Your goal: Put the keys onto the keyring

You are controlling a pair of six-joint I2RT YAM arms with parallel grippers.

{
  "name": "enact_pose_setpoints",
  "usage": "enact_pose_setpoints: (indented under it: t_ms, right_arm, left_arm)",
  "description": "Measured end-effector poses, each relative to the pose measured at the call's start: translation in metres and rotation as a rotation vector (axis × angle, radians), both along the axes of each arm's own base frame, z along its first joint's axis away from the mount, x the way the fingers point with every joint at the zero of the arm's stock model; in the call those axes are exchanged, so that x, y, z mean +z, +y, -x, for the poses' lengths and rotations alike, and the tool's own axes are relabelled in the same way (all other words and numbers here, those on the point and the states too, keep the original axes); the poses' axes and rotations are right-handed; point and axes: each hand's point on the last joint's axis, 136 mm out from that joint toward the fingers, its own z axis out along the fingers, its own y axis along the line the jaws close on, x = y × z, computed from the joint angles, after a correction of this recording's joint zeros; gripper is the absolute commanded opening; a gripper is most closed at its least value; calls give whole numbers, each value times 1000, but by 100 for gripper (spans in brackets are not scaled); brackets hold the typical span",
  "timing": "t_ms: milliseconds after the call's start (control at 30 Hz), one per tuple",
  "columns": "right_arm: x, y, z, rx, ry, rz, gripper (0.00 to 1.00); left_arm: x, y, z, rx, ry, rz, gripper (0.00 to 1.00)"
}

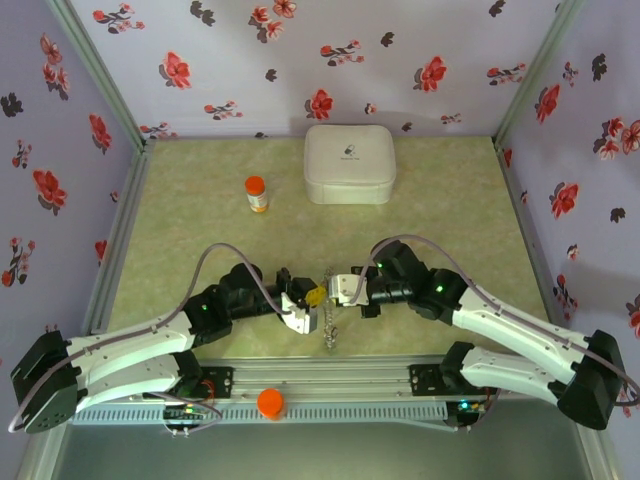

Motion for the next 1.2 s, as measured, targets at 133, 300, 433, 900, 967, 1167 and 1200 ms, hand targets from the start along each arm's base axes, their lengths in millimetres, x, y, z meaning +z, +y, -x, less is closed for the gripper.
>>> enact_pose_setpoints:
  t_ms: [133, 300, 433, 900, 967, 1167, 1200]
  right_arm:
    - [-1, 0, -1, -2, 1, 4, 0]
    - [-1, 0, -1, -2, 1, 3, 0]
    - [1, 0, -1, -3, -3, -1, 0]
    - [5, -2, -3, -18, -23, -9, 0]
    - [5, -2, -4, -23, -24, -7, 0]
    - [6, -3, -5, -36, -30, -8, 0]
    - [7, -3, -6, -37, -32, -11, 0]
  left_arm:
    - [1, -1, 3, -9, -2, 3, 0]
    - [0, -3, 6, -22, -8, 0, 0]
    - [0, -2, 6, -20, -20, -7, 0]
    - [-1, -2, 2, 4, -69, -26, 0]
    - [-1, -2, 2, 3, -69, -26, 0]
    - [-3, -1, 1, 9, -76, -32, 0]
    - [-3, -1, 1, 9, -77, -32, 0]
